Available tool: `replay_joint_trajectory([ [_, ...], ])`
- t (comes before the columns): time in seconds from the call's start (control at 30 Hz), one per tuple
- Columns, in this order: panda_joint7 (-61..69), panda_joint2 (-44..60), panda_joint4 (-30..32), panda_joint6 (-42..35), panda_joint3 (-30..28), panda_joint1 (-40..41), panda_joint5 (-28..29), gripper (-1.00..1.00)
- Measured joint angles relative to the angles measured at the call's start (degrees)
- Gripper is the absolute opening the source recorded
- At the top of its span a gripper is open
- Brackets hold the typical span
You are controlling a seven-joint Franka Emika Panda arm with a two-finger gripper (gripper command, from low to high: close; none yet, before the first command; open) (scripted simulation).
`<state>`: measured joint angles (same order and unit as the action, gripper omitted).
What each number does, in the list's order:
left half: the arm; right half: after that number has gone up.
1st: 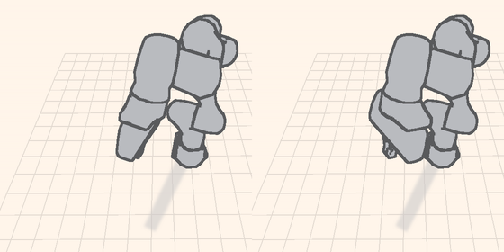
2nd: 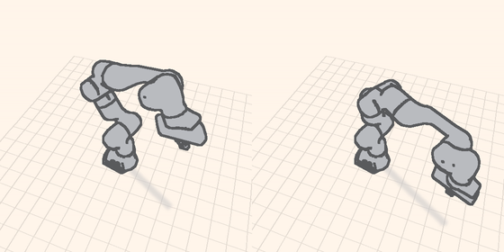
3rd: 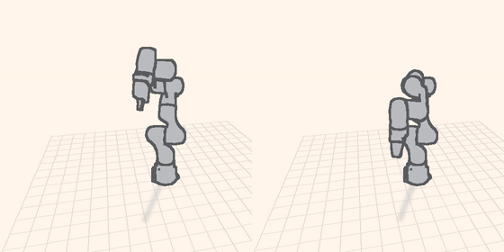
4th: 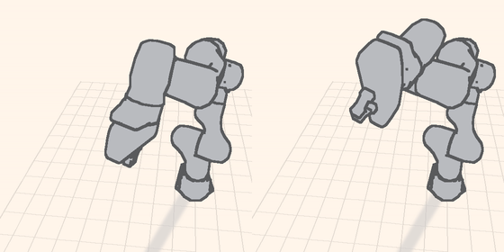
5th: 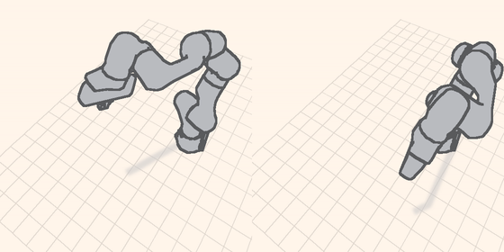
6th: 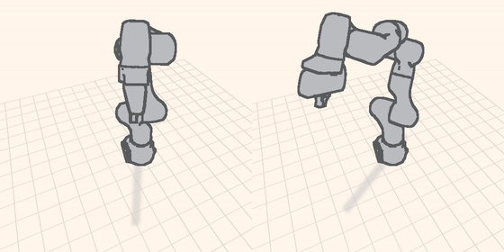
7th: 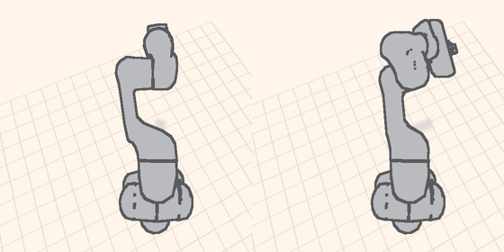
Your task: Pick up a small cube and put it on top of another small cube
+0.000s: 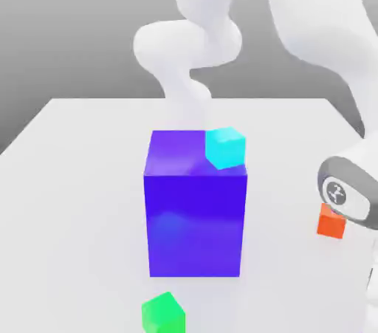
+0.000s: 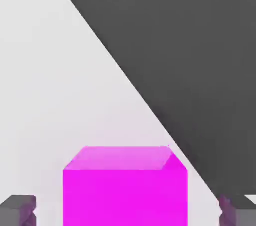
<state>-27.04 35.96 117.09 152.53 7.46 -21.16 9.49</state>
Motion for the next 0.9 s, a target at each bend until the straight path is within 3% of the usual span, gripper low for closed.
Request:
replay_joint_trajectory([
  [0.17,0.11,-0.23,0.06,-0.23,0.05,0.01,-0.12,-1.00],
  [0.3,1.49,-7.11,1.89,-5.28,1.20,1.16,-1.72,-1.00],
  [0.6,15.37,-17.99,12.35,-5.58,-3.77,13.08,-2.84,-1.00],
  [0.9,32.38,-25.11,21.95,-2.67,-8.15,24.33,-9.54,-1.00],
])
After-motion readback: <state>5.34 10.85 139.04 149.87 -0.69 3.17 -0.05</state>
